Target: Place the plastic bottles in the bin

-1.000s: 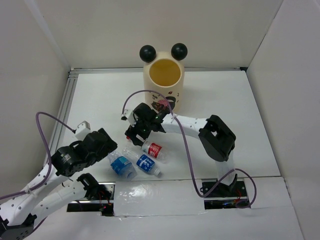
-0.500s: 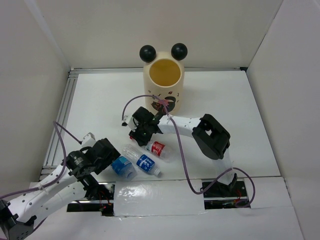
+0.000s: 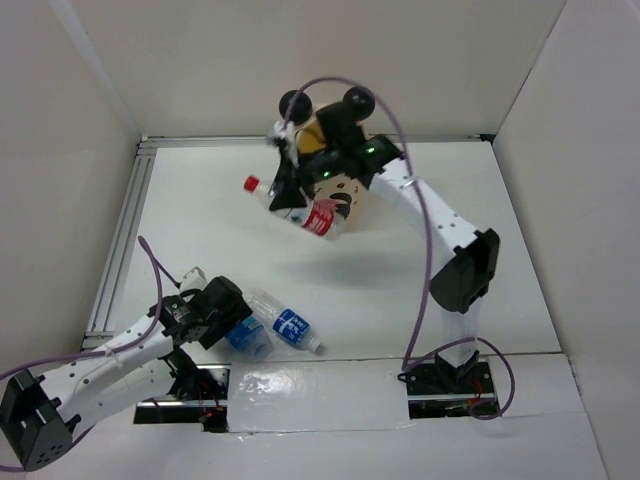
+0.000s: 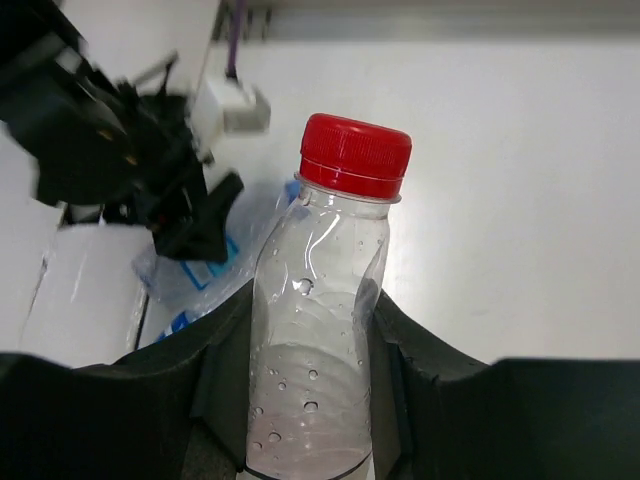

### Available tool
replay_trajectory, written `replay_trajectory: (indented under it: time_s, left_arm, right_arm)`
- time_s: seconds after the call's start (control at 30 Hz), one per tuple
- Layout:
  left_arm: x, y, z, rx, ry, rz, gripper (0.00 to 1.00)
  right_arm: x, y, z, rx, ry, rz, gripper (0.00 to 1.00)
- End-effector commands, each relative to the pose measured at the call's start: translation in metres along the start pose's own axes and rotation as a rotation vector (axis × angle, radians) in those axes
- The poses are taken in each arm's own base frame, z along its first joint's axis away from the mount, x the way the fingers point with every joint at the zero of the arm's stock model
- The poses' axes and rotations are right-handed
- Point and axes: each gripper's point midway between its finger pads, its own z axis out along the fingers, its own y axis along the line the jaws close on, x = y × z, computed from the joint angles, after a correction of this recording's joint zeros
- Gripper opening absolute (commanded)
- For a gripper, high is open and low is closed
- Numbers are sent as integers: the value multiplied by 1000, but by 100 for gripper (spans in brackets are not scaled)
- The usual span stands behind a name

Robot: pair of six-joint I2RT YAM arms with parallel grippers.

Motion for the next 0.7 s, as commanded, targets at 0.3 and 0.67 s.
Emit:
replay_trajectory:
  time_s: [0.3, 0.67]
  left_arm:
    - [6, 8, 16, -71, 5, 30, 100]
    - [10, 20, 22, -102, 11, 50, 100]
  right_arm:
    - [-189, 56, -183, -117, -512, -677, 19]
    - [-138, -25, -172, 19, -487, -1011, 17]
